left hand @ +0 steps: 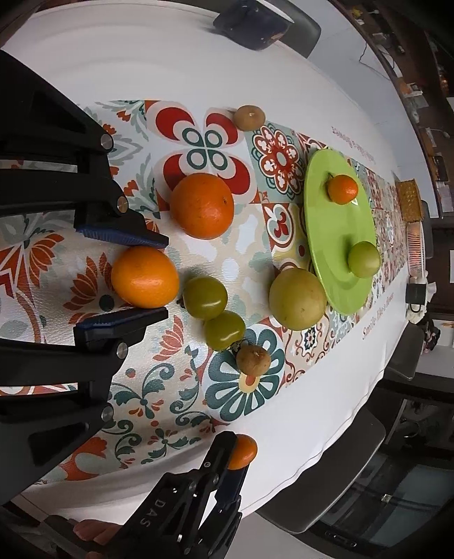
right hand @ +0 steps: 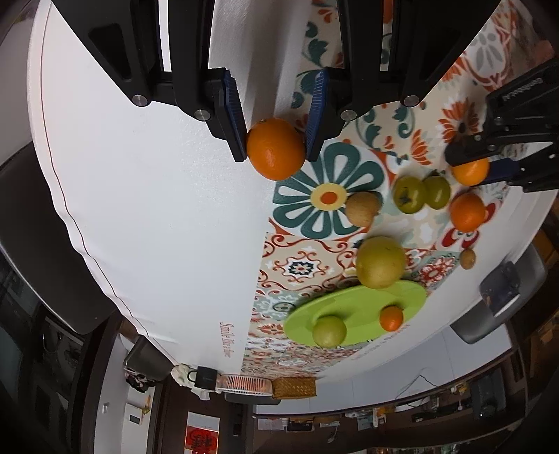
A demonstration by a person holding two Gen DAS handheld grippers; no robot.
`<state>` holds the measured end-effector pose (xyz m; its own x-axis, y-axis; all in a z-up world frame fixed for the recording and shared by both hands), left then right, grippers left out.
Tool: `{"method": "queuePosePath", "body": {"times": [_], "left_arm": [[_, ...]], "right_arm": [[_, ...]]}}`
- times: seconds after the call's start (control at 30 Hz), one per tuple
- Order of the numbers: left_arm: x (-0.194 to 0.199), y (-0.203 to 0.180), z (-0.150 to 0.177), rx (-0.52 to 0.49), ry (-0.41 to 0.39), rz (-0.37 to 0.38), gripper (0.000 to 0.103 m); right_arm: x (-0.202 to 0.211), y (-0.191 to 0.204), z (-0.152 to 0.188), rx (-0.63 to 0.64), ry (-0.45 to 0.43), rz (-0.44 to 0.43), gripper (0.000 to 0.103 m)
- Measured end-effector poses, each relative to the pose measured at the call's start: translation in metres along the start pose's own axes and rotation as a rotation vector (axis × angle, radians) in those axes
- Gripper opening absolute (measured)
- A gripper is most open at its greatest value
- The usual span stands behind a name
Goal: Organize fruits
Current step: 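Carry both oranges to the green plate and open both tools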
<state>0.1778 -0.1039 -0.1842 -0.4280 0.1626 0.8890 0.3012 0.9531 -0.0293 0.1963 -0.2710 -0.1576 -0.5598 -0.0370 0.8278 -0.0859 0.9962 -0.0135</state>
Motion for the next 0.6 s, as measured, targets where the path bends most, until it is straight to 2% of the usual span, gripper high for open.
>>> {"method": "queuePosePath", "body": {"times": [0.6], "left_arm": [[0.050, 0.013, -0.018, -0.044, -0.129, -0.003, 0.034]], "right_arm": [[0.051, 0.038, -0.020, 0.033, -0.096, -0.051, 0.035]]}}
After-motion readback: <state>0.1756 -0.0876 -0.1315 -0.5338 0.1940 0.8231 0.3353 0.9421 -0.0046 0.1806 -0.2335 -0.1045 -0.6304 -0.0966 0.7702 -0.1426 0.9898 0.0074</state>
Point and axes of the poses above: each gripper's, at about its wrist camera, not at the fingertips, and x roughly against the way its jaws point, y to its left, z to its underside, the point moved 10 cm from there along -x, roughly the way its jaws point, and after that the axes turned 3 degrees about y, right-handed, at the moved point
